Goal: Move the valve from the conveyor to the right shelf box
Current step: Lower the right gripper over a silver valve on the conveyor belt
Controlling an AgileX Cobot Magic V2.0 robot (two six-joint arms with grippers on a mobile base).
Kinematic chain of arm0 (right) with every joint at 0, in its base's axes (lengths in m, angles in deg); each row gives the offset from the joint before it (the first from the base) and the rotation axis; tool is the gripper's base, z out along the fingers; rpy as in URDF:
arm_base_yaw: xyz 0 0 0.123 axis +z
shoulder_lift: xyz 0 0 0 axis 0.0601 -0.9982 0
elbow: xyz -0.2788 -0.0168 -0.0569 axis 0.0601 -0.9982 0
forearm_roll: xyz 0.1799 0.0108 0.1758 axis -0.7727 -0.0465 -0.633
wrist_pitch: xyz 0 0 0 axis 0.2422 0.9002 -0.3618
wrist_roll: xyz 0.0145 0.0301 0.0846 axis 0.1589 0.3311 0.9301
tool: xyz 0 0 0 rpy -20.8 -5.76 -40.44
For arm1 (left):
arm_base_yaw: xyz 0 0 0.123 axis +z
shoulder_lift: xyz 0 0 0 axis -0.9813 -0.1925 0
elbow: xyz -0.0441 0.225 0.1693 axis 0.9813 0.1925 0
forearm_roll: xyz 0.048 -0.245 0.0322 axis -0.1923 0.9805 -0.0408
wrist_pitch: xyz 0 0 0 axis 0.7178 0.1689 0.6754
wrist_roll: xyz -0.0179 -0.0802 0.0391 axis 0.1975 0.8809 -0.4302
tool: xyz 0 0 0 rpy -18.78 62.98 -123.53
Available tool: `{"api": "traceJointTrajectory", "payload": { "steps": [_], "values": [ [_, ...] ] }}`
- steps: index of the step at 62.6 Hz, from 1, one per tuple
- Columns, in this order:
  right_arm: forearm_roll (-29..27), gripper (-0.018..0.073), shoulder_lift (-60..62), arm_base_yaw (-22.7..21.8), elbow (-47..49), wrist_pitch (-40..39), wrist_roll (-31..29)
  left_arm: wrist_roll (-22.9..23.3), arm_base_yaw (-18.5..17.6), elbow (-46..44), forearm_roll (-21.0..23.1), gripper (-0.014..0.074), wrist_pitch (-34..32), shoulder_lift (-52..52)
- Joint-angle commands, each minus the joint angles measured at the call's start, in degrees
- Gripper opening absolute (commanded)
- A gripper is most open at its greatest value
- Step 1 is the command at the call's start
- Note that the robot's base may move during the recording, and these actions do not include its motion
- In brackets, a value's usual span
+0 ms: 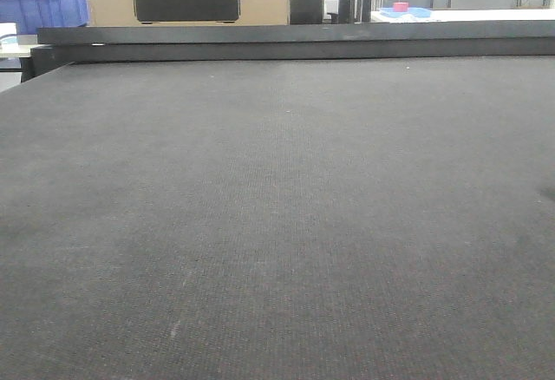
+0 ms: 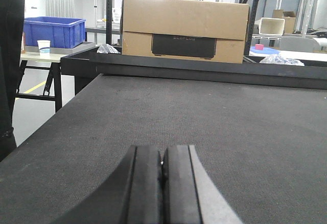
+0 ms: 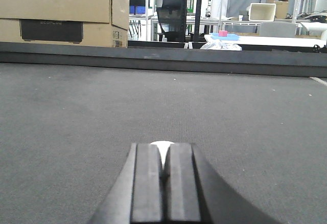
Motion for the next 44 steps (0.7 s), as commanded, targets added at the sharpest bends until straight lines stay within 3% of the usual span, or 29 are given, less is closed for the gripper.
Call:
{"api": "traceJointTrajectory", "payload": {
  "steps": [1,44],
  "values": [
    [0.23,-0.0168,0.21,-0.25,0.01,-1.37,-0.01,0.08,0.12,-0.21,0.14,-0.0111,-0.99,0.23],
    [0.23,-0.0168,0.21,-0.25,0.01,-2.81,-0.01,0.08,0.10,-0.21,0.02,-0.0111,-1.09,0.23]
  ]
}}
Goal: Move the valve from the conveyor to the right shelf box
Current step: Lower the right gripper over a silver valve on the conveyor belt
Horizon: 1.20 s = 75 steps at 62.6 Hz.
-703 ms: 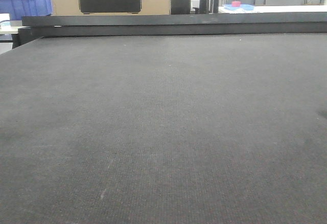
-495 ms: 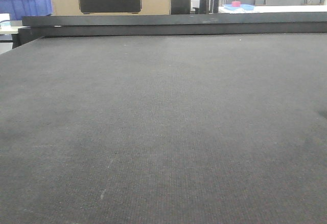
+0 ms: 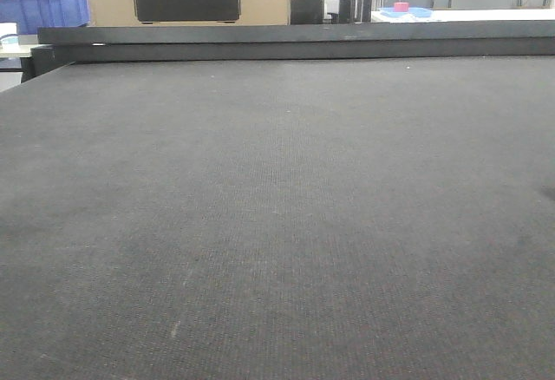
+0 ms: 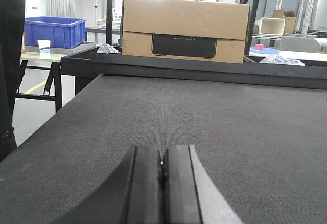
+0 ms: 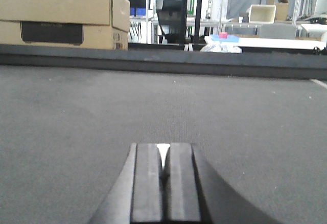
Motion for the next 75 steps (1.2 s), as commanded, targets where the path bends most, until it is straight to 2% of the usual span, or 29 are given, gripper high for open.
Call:
{"api": "traceJointTrajectory", "payload": {
  "steps": [1,14,20,26,32,42,55,64,69,75],
  "values": [
    [0.23,-0.0168,0.21,-0.25,0.01,-2.15,-0.01,0.08,0.10,-0.21,0.02,-0.0111,-1.09,0.23],
    [0.23,-0.0168,0.21,-0.25,0.01,-5.15,-0.01,0.08,0.10,-1.01,0.13,-0.0111,0.44,0.23],
    [-3.25,-0.0168,0.21,-0.25,4.60,1.40,-0.01,0.08,0.10,-7.02,0.13,-0.0111,9.79,0.23],
    [-3.39,-0.0168,-0.37,-0.25,10.47,8.16,-0.01,0.08,0.10,-14.16,-1.54,-0.0111,19.56,-0.76],
    [-3.39,-0.0168,-3.03,-0.25,16.62,15.22,-0.01,0.08,0.10,-20.92,-2.41,-0.0111,24.21,-4.29],
    [-3.39,-0.0168,-11.64,-0.25,25.94,28.83,-0.01,0.08,0.10,-32.23,-2.44,-0.0111,33.13,-15.43],
    [-2.18,-0.0168,-27.01,-0.25,36.29,37.62,-0.01,0.08,0.10,-45.35,-1.91,-0.0111,45.63,-33.38],
    [0.24,-0.0168,-38.98,-0.25,44.62,47.58,-0.01,0.08,0.10,-52.67,-1.91,-0.0111,53.75,-44.41],
    [1.90,-0.0168,-45.71,-0.25,49.31,52.77,-0.01,0.08,0.10,-56.13,-1.91,-0.0111,56.81,-49.71],
    [2.70,-0.0168,-52.45,-0.25,54.17,58.36,-0.01,0.08,0.10,-58.67,-1.91,-0.0111,56.67,-54.60]
  ]
}}
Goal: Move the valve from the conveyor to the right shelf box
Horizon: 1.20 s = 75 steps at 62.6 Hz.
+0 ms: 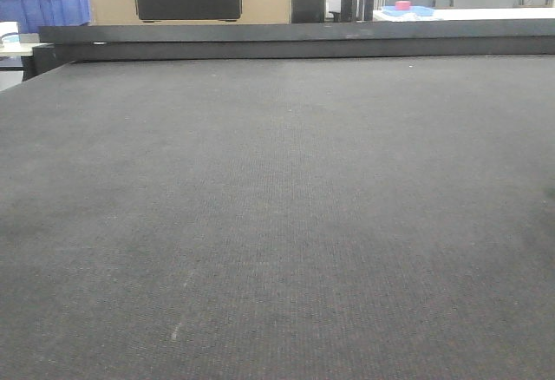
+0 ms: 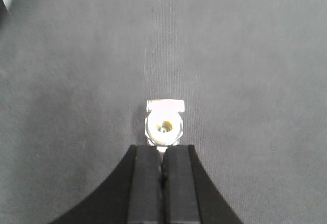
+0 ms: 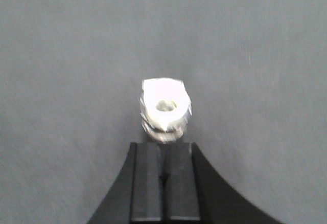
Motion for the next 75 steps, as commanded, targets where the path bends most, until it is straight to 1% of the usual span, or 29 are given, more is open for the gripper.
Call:
{"api": "traceJointTrajectory", "payload": {
  "steps": [1,4,10,20,31,35,38,41,47,48,52,56,58,60,66,75],
  "values": [
    [1.72,-0.0168,-6.43,-0.25,4.77,5.23,-0.01,0.08,0.10,-2.72,0.37,-0.0111,0.12,-4.37],
    [1.72,-0.0168,-9.80,-0.25,7.14,7.90,-0.01,0.08,0.10,-3.60,0.37,-0.0111,-1.18,-6.36],
    [1.72,-0.0168,-15.04,-0.25,10.88,10.70,-0.01,0.08,0.10,-4.15,0.37,-0.0111,-2.83,-9.01],
    [1.72,-0.0168,-22.20,-0.25,16.05,14.80,-0.01,0.08,0.10,-4.15,0.67,-0.0111,-2.71,-11.07],
    [1.72,-0.0168,-28.67,-0.25,20.99,14.80,-0.01,0.19,0.10,-4.15,1.29,-0.0111,-2.55,-11.30],
    [1.72,-0.0148,-30.20,-0.25,21.54,14.80,-0.01,0.19,0.10,-4.15,1.29,-0.0111,-2.55,-11.30],
    [1.72,-0.0104,-31.64,-0.25,21.78,14.80,-0.01,0.19,0.10,-4.15,1.29,-0.0111,-2.55,-11.30],
    [1.72,-0.0029,-32.63,-0.25,21.78,14.80,-0.01,0.19,0.10,-4.15,1.29,-0.0111,-2.55,-11.30],
    [1.72,0.0179,-34.81,-0.25,21.78,14.80,-0.01,0.19,0.10,-4.15,1.28,-0.0111,-2.66,-11.30],
    [1.72,0.0232,-35.10,-0.25,21.78,14.80,-0.01,0.19,0.10,-4.15,1.28,-0.0111,-2.66,-11.30],
    [1.72,0.0396,-36.43,-0.25,21.78,14.80,-0.01,0.19,0.10,-4.15,1.28,-0.0111,-2.80,-11.30],
    [1.72,0.0509,-37.54,-0.25,21.78,14.80,-0.01,0.19,0.10,-4.15,1.28,-0.0111,-3.14,-11.30],
    [1.72,0.0545,-38.00,-0.25,21.78,14.80,-0.01,0.19,0.10,-4.15,1.28,-0.0111,-3.14,-11.30],
    [1.72,0.0564,-38.61,-0.25,21.78,14.80,-0.01,0.19,0.10,-4.15,1.28,-0.0111,-3.14,-11.30],
    [1.72,0.0549,-40.79,-0.25,21.67,14.80,-0.01,0.19,0.10,-4.15,1.28,-0.0111,-3.14,-11.30],
    [1.72,0.0549,-44.14,-0.25,20.77,14.70,-0.01,0.19,0.10,-4.15,1.28,-0.0111,-3.14,-11.30]
  ]
}}
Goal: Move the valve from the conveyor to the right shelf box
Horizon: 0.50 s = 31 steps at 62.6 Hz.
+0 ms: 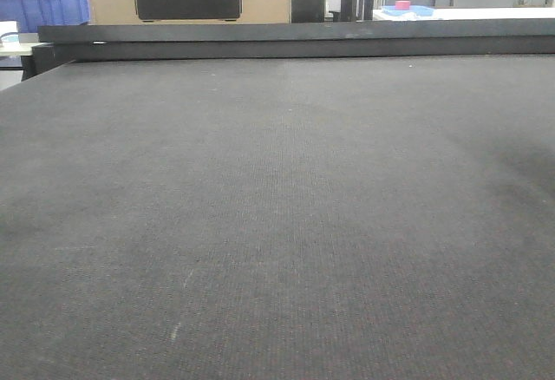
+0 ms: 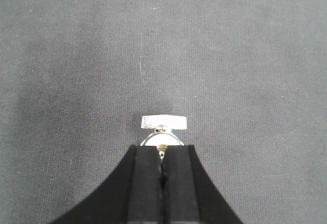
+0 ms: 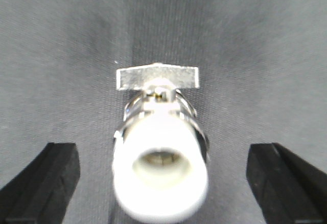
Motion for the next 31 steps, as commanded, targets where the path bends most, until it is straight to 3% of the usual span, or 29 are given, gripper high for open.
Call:
{"api": "traceJointTrajectory", "payload": {
  "steps": [1,31],
  "values": [
    [0.86,0.0549,-1.59,-0.25,-0.74,-0.36,-0.01,0.19,0.10,-0.50,0.47,-0.0111,-0.68,0.10],
    [0.86,0.0549,-3.71,-0.25,-4.18,-6.06,-0.01,0.19,0.10,-0.50,0.47,-0.0111,-0.68,0.10]
  ]
}}
